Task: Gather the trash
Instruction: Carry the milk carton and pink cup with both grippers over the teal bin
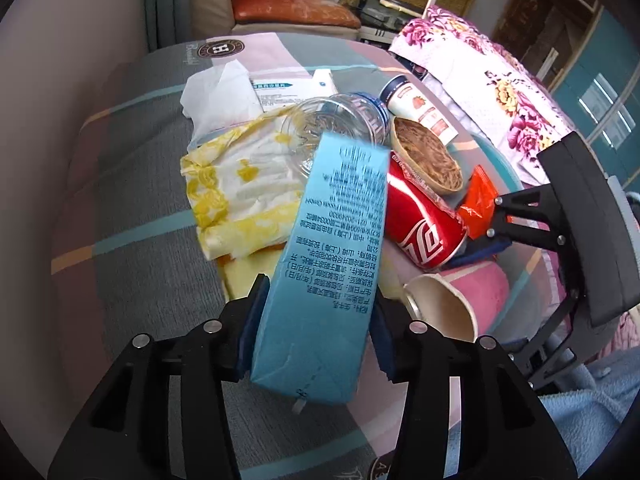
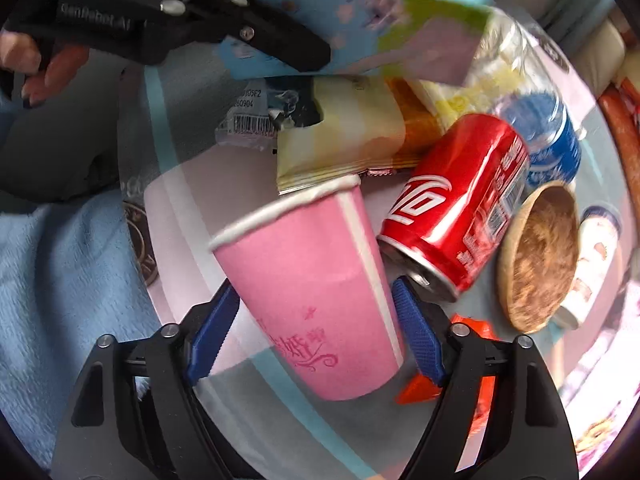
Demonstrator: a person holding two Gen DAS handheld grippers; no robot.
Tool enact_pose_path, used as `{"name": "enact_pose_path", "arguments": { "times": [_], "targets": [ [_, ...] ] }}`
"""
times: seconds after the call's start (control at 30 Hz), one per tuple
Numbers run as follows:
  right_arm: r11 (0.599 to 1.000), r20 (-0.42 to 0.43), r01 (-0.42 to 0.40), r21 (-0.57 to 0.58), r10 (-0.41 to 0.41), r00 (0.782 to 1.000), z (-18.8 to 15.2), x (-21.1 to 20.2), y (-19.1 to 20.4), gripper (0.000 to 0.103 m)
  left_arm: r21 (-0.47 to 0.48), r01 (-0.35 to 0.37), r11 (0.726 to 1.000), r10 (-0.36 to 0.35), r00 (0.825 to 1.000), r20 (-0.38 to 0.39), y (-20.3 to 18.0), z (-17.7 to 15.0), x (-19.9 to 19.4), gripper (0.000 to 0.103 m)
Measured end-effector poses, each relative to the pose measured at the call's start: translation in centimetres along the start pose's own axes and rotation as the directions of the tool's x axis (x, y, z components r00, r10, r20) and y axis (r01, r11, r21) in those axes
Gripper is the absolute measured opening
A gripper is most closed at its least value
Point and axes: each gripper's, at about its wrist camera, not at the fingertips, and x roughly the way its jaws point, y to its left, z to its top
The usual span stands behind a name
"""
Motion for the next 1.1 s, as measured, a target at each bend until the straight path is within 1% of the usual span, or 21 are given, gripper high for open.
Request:
{"name": "enact_pose_path", "arguments": {
  "times": [0.03, 0.1, 0.13, 0.17, 0.27, 0.33, 0.4, 0.43, 0.5, 0.53, 0.63, 0.7, 0.83, 0.87, 0.97, 1.0, 1.03, 1.07, 1.1],
  "targets": [
    [1.000, 0.013, -0.013, 0.016, 0.013, 1.000, -0.3, -0.4, -0.1, 0.067, -0.004, -0.002, 1.000, 0.002, 1.000, 0.000, -0.1, -0.1, 0.1, 0.047],
    [0.996, 0.070, -0.053, 0.078, 0.048, 0.996, -1.0, -1.5, -0.3, 0.066, -0.010, 0.007, 1.000, -0.007, 1.000, 0.003, -0.2, -0.2, -0.1, 0.038],
    [0.991, 0.093, -0.073, 0.112, 0.063, 0.994, -1.4, -2.2, -0.8, 0.066, -0.012, 0.003, 1.000, -0.003, 1.000, 0.007, -0.3, -0.3, -0.3, 0.038],
    [0.982, 0.133, -0.099, 0.162, 0.078, 0.988, -1.8, -3.0, -1.1, 0.066, -0.014, -0.011, 1.000, 0.012, 1.000, 0.014, -0.4, -0.4, -0.6, 0.038],
    [0.951, 0.230, -0.149, 0.272, 0.087, 0.969, -3.3, -4.9, -1.6, 0.066, -0.040, -0.028, 0.999, 0.029, 0.999, 0.022, -0.4, -0.7, -1.4, 0.038],
    [0.926, 0.285, -0.174, 0.336, 0.076, 0.956, -4.1, -6.1, -2.8, 0.066, -0.069, -0.039, 0.997, 0.041, 0.999, 0.025, -0.3, -0.9, -1.9, 0.038],
    [0.896, 0.347, -0.189, 0.403, 0.042, 0.937, -5.1, -7.7, -3.6, 0.066, -0.083, -0.040, 0.996, 0.043, 0.998, 0.040, -0.5, -1.1, -2.6, 0.038],
    [0.884, 0.367, -0.196, 0.425, 0.030, 0.930, -5.5, -8.5, -4.6, 0.066, -0.086, -0.037, 0.996, 0.041, 0.998, 0.050, -0.8, -1.2, -3.1, 0.038],
    [0.844, 0.410, -0.219, 0.490, -0.001, 0.912, -7.0, -10.2, -7.3, 0.066, -0.085, -0.029, 0.996, 0.035, 0.997, 0.072, -1.4, -1.1, -4.0, 0.038],
    [0.827, 0.425, -0.229, 0.514, -0.014, 0.905, -7.9, -10.8, -7.9, 0.066, -0.081, -0.026, 0.996, 0.032, 0.996, 0.082, -1.8, -1.0, -4.3, 0.038],
    [0.766, 0.452, -0.249, 0.593, -0.061, 0.890, -10.0, -11.5, -9.7, 0.066, -0.049, -0.014, 0.999, 0.020, 0.994, 0.105, -3.5, -0.1, -5.0, 0.038],
    [0.714, 0.467, -0.270, 0.646, -0.090, 0.880, -11.9, -12.5, -11.4, 0.066, -0.023, -0.003, 1.000, 0.006, 0.993, 0.117, -4.9, 0.8, -5.0, 0.038],
    [0.618, 0.484, -0.292, 0.730, -0.166, 0.859, -15.4, -13.0, -14.1, 0.066, 0.019, 0.042, 0.999, -0.043, 0.992, 0.119, -8.1, 3.3, -3.8, 0.038],
    [0.587, 0.487, -0.300, 0.752, -0.187, 0.853, -16.6, -13.3, -15.0, 0.066, 0.031, 0.049, 0.998, -0.052, 0.992, 0.115, -9.1, 4.0, -3.2, 0.038],
    [0.504, 0.455, -0.273, 0.819, -0.282, 0.845, -20.1, -14.0, -17.5, 0.066, 0.073, 0.066, 0.995, -0.073, 0.992, 0.099, -11.7, 5.7, -1.6, 0.038],
    [0.471, 0.439, -0.262, 0.843, -0.318, 0.841, -21.6, -14.3, -18.1, 0.066, 0.097, 0.074, 0.993, -0.083, 0.993, 0.086, -13.2, 6.6, -0.7, 0.038],
    [0.428, 0.421, -0.255, 0.867, -0.354, 0.835, -23.2, -14.6, -18.8, 0.066, 0.113, 0.079, 0.990, -0.088, 0.993, 0.076, -14.2, 7.2, 0.0, 0.038],
    [0.402, 0.409, -0.250, 0.881, -0.378, 0.831, -24.4, -14.7, -19.2, 0.066, 0.128, 0.083, 0.988, -0.093, 0.993, 0.068, -15.1, 7.5, 0.6, 0.038],
    [0.365, 0.394, -0.247, 0.897, -0.410, 0.823, -25.9, -14.9, -19.8, 0.066, 0.152, 0.093, 0.984, -0.102, 0.993, 0.052, -16.6, 8.3, 1.6, 0.038]
  ]
}}
